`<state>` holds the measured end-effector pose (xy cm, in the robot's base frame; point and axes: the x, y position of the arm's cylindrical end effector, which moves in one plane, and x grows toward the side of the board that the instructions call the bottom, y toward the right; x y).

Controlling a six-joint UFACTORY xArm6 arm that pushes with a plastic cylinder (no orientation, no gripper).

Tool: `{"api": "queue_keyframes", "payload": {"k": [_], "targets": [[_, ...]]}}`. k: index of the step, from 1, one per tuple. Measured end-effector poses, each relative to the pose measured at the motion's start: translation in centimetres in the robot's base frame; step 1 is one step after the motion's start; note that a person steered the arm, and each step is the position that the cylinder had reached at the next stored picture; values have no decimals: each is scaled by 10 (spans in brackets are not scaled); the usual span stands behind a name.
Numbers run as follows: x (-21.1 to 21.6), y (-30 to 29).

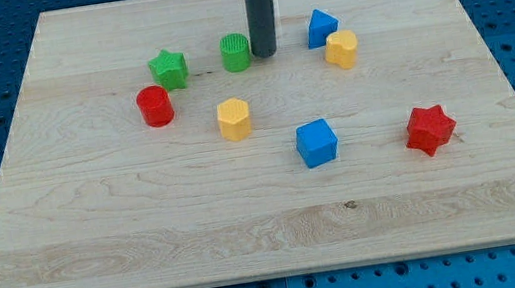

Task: Place the green circle above the green star

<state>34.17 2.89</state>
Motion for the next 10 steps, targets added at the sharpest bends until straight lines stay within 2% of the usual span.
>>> {"api": "queue_keyframes", "payload": {"k": [2,4,5,8,10], "targets": [[21,-6],[21,-66],[21,-76],[21,-46],[-5,-48]]}}
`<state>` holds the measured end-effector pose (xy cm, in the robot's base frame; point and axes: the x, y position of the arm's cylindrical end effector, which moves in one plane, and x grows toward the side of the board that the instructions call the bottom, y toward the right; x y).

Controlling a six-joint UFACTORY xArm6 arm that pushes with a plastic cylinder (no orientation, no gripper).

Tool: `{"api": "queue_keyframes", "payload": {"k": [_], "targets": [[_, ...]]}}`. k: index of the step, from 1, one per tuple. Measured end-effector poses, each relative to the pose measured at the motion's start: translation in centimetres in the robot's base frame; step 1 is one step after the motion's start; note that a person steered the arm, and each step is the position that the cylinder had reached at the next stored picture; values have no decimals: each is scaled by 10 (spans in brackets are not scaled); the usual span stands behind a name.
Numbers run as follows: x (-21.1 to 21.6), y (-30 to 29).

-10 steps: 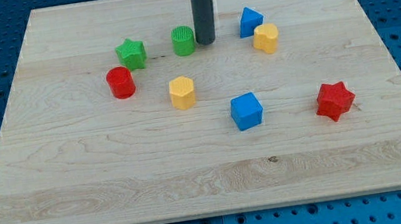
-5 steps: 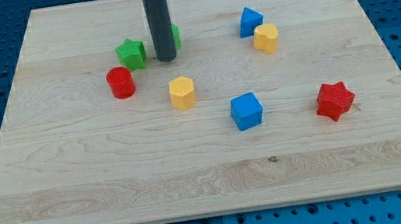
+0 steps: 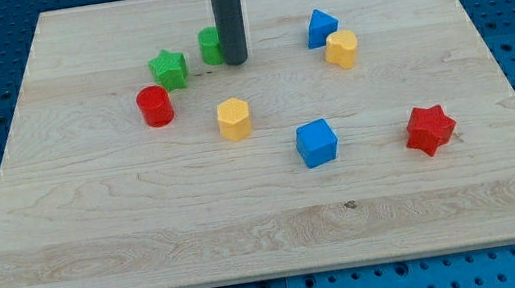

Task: Place the green circle above the green star

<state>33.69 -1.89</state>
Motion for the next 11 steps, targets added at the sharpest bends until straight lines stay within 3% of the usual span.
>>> {"api": "queue_keyframes", "payload": {"k": [4,11], "targets": [[-42,22],[-28,-10]]}}
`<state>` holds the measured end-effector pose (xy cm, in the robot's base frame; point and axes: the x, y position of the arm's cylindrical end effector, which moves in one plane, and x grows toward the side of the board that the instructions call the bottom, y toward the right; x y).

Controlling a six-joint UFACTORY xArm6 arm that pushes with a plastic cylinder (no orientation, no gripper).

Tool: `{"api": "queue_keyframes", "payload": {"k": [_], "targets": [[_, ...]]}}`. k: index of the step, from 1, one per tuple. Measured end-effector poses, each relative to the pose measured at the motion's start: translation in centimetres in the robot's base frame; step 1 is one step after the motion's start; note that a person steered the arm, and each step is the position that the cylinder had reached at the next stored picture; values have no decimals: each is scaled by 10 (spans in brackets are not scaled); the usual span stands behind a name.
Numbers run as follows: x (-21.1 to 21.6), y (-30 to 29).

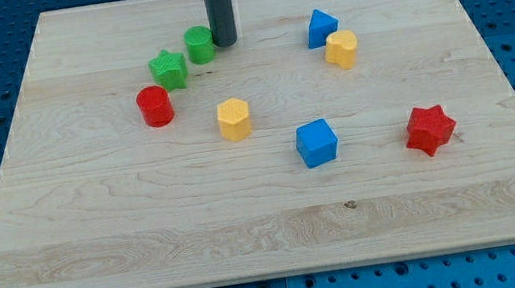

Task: Place the green circle above the green star

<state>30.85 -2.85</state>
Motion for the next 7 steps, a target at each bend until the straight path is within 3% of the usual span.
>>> {"api": "queue_keyframes", "payload": {"k": [7], "targets": [[11,-22]]}}
